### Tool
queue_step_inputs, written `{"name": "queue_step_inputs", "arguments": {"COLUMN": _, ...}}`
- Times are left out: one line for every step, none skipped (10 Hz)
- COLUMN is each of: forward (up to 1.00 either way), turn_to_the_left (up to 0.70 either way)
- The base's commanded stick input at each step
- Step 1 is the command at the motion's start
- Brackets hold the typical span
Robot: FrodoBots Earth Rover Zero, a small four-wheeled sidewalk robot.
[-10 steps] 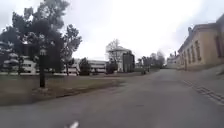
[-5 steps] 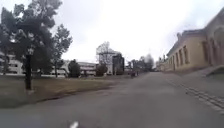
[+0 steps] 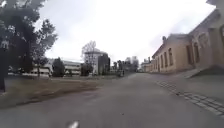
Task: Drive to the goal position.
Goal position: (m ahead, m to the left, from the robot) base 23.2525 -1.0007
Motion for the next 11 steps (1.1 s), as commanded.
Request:
{"name": "queue_step_inputs", "arguments": {"forward": 0.70, "turn_to_the_left": 0.00}}
{"name": "queue_step_inputs", "arguments": {"forward": 0.70, "turn_to_the_left": 0.00}}
{"name": "queue_step_inputs", "arguments": {"forward": 0.68, "turn_to_the_left": 0.00}}
{"name": "queue_step_inputs", "arguments": {"forward": 0.64, "turn_to_the_left": 0.00}}
{"name": "queue_step_inputs", "arguments": {"forward": 0.67, "turn_to_the_left": 0.00}}
{"name": "queue_step_inputs", "arguments": {"forward": 0.70, "turn_to_the_left": 0.00}}
{"name": "queue_step_inputs", "arguments": {"forward": 0.70, "turn_to_the_left": 0.00}}
{"name": "queue_step_inputs", "arguments": {"forward": 0.70, "turn_to_the_left": 0.00}}
{"name": "queue_step_inputs", "arguments": {"forward": 0.65, "turn_to_the_left": 0.00}}
{"name": "queue_step_inputs", "arguments": {"forward": 0.33, "turn_to_the_left": 0.00}}
{"name": "queue_step_inputs", "arguments": {"forward": 0.57, "turn_to_the_left": 0.00}}
